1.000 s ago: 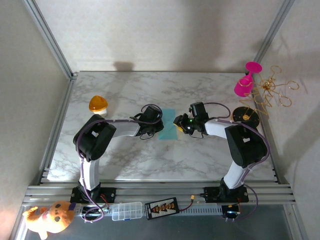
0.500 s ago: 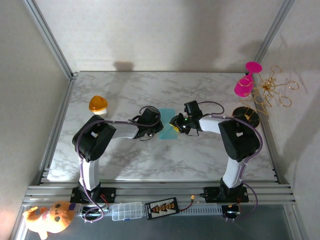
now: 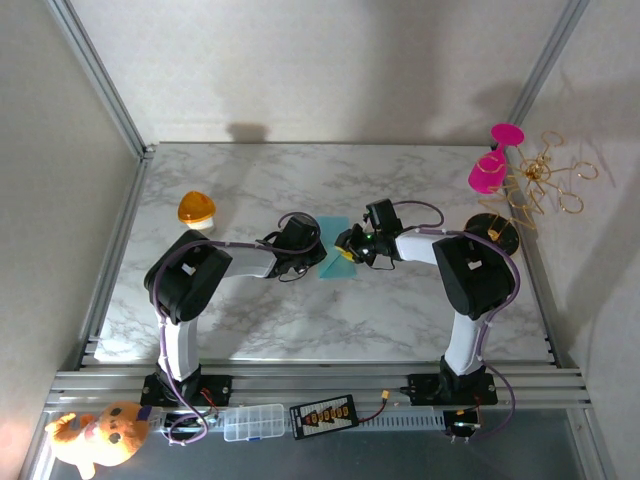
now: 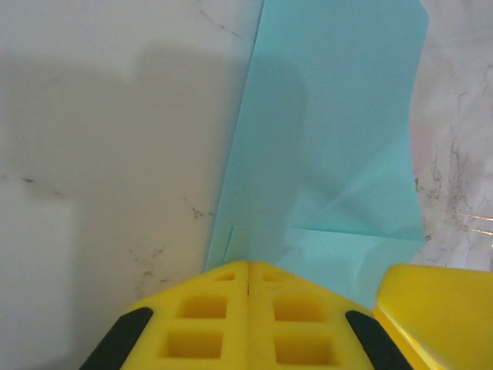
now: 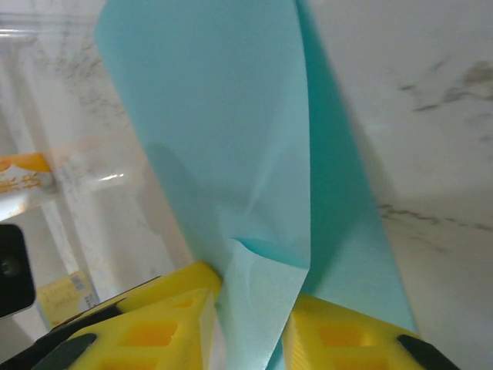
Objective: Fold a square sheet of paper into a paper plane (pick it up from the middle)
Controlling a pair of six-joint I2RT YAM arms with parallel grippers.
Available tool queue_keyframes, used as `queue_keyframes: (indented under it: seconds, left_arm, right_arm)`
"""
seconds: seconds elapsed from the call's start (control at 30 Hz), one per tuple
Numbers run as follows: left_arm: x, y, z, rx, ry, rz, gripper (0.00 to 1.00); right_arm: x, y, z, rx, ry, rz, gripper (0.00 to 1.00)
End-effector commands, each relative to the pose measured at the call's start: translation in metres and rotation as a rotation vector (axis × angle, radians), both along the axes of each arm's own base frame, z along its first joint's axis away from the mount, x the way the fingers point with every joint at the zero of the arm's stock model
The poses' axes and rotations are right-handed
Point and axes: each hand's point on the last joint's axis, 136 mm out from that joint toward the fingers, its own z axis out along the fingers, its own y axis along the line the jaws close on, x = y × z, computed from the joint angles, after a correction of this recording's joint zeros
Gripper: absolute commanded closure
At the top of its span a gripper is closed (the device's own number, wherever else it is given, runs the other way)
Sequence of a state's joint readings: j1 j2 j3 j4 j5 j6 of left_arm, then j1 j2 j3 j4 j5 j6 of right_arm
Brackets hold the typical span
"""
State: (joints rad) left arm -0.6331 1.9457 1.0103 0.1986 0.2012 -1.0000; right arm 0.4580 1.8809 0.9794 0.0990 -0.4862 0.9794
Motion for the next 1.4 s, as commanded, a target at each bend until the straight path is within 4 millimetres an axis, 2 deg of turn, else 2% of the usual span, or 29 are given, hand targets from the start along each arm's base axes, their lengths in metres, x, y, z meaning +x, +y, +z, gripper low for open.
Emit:
queue_keyframes:
  seconds: [0.0, 0.43, 0.57, 0.67, 0.8, 0.9, 1.0, 1.17, 1.27, 1.37]
  left_arm:
    - [-0.018, 0.018, -0.019, 0.047, 0.088, 0.016, 0.96]
    - [-0.013, 0.010, -0.001, -0.042, 0.059, -0.004, 0.96]
    - [-0.006, 0.007, 0.020, -0.091, 0.018, -0.009, 0.95]
    - [0.000, 0.012, 0.045, -0.127, -0.034, -0.002, 0.90]
    - [0.004, 0.037, 0.076, -0.165, -0.101, 0.048, 0.77]
    - [0.002, 0.057, 0.096, -0.232, -0.148, 0.087, 0.64]
    - [-0.003, 0.067, 0.117, -0.311, -0.211, 0.090, 0.51]
    - [-0.021, 0.058, 0.148, -0.450, -0.322, 0.006, 0.19]
    - [-0.030, 0.047, 0.170, -0.558, -0.386, -0.053, 0.04]
    - [-0.036, 0.034, 0.184, -0.613, -0.422, -0.109, 0.01]
  right_arm:
    - [-0.011, 0.010, -0.001, 0.035, -0.018, 0.068, 0.73]
    - [-0.011, 0.013, -0.013, 0.036, -0.040, 0.116, 0.84]
    - [-0.010, 0.012, -0.016, 0.022, -0.055, 0.122, 0.91]
    - [-0.005, 0.011, -0.006, 0.014, -0.110, 0.128, 0.98]
    - [0.006, 0.010, 0.024, 0.018, -0.262, 0.147, 1.00]
    - [0.009, 0.010, 0.056, 0.047, -0.398, 0.175, 1.00]
    - [0.008, 0.010, 0.087, 0.099, -0.503, 0.206, 1.00]
    - [0.001, 0.013, 0.138, 0.230, -0.601, 0.233, 1.00]
    - [-0.004, 0.017, 0.161, 0.312, -0.623, 0.242, 1.00]
    - [-0.009, 0.021, 0.176, 0.369, -0.631, 0.259, 1.00]
